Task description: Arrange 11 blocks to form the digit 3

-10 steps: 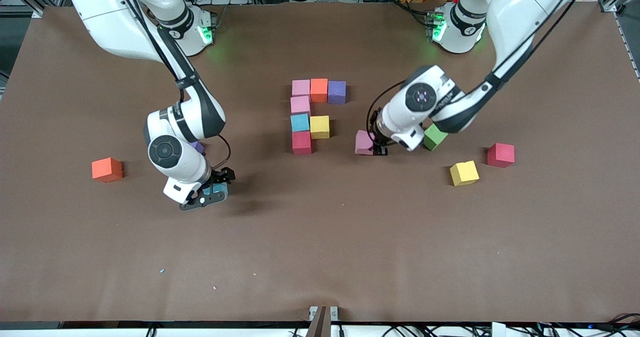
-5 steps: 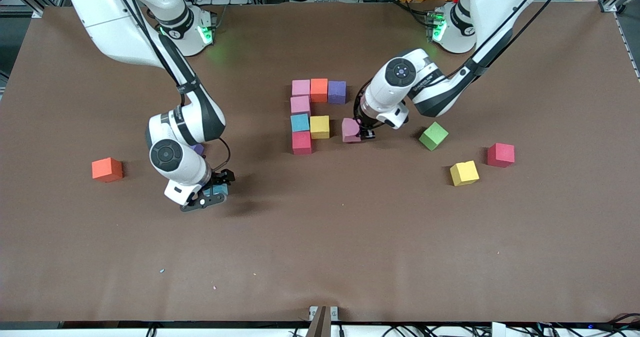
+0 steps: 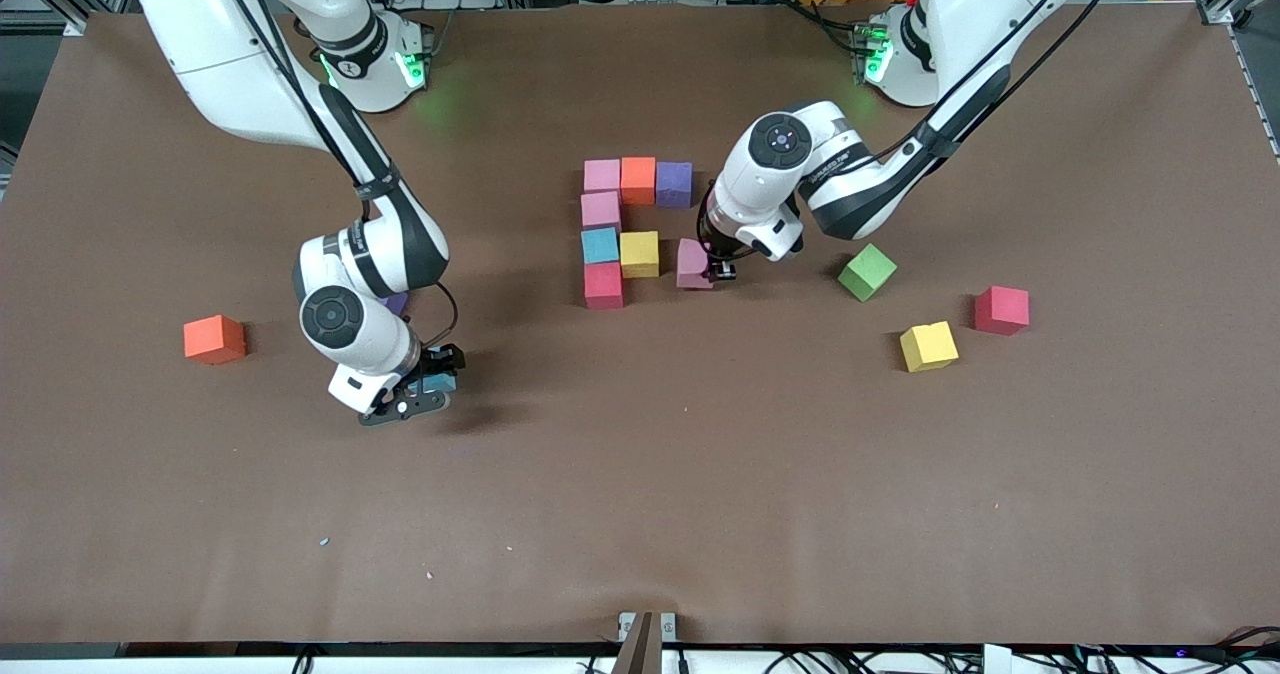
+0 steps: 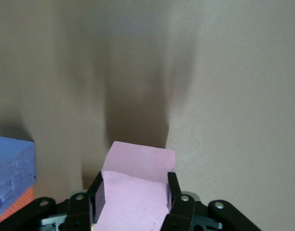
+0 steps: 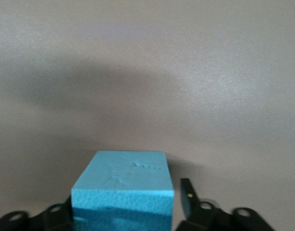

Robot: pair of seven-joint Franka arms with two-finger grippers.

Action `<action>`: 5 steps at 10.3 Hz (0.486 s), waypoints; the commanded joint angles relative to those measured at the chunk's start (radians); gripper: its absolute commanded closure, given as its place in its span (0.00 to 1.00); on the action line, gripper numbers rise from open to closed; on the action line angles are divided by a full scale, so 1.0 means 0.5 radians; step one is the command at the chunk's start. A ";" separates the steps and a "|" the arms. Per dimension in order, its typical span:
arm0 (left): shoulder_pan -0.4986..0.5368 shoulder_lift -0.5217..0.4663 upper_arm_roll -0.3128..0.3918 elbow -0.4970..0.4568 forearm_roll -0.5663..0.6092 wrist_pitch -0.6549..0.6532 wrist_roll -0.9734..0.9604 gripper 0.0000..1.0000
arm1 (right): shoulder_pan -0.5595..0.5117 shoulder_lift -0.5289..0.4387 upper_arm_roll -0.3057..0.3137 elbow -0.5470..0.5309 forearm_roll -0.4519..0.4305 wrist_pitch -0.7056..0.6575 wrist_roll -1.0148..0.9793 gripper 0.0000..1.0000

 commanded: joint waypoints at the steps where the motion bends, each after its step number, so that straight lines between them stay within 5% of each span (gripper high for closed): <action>1: -0.206 0.065 0.165 0.108 0.060 -0.057 -0.150 1.00 | -0.014 -0.043 0.044 0.003 -0.026 0.001 0.017 0.78; 5: -0.244 0.041 0.193 0.099 0.072 -0.063 -0.334 1.00 | 0.170 -0.034 0.050 0.263 -0.004 -0.299 0.259 0.78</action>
